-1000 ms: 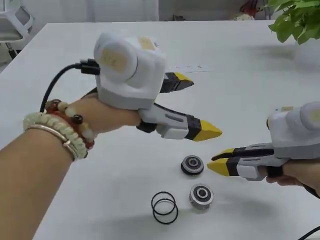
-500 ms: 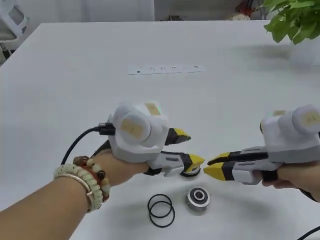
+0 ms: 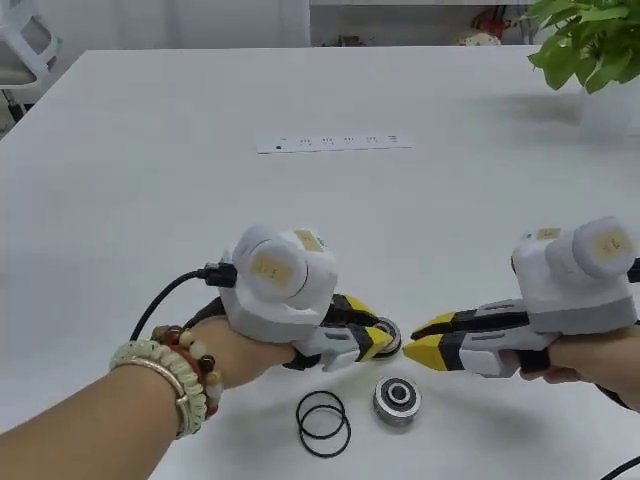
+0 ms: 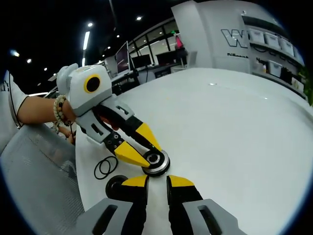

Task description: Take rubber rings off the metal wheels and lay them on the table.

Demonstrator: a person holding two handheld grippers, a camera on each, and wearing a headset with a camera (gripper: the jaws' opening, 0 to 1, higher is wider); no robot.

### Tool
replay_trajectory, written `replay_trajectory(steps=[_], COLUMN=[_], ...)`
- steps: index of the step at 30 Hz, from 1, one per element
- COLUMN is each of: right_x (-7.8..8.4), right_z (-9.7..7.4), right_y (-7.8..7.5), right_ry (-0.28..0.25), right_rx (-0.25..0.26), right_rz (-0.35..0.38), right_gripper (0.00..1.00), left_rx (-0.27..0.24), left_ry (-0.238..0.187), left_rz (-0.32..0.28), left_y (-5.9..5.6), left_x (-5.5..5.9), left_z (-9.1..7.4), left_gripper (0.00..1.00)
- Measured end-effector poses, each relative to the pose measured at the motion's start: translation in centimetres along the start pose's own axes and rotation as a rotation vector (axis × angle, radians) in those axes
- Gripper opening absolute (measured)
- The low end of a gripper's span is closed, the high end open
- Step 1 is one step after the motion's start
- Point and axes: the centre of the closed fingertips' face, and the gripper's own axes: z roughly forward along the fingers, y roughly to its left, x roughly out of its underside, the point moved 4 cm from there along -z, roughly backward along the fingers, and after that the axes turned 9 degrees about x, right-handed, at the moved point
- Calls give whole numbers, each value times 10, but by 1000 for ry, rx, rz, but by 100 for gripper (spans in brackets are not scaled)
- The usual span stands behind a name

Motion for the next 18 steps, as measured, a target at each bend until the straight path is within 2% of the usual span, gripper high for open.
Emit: replay_trajectory(steps=[3,5,10,13,15,16,18], right_x=[2,2,1,1,4,3,3], right_z=[4,5,8,7,6,6,7], right_y=[0,1,4,4,3,2,1], right_ry=[11,7,11,17,37,23,30], right_rx=[22,14,10,7,7,6,13], right_rz=[-38,-28,-66,-83,-77,-91,-78], right_gripper=[14,15,15,13,4,2,2], left_rx=[12,15,10,7,6,6,4], left_ry=[1,3,3,2,2,1,1], left_rz=[2,9,14,15,16,17,18], left_y=[-3,-5,-5,-5,-5,-5,-5], left_x=[1,0,0,0,0,0,0], left_z=[0,0,1,1,1,1,1], left_gripper=[14,14,14,14,14,14,14])
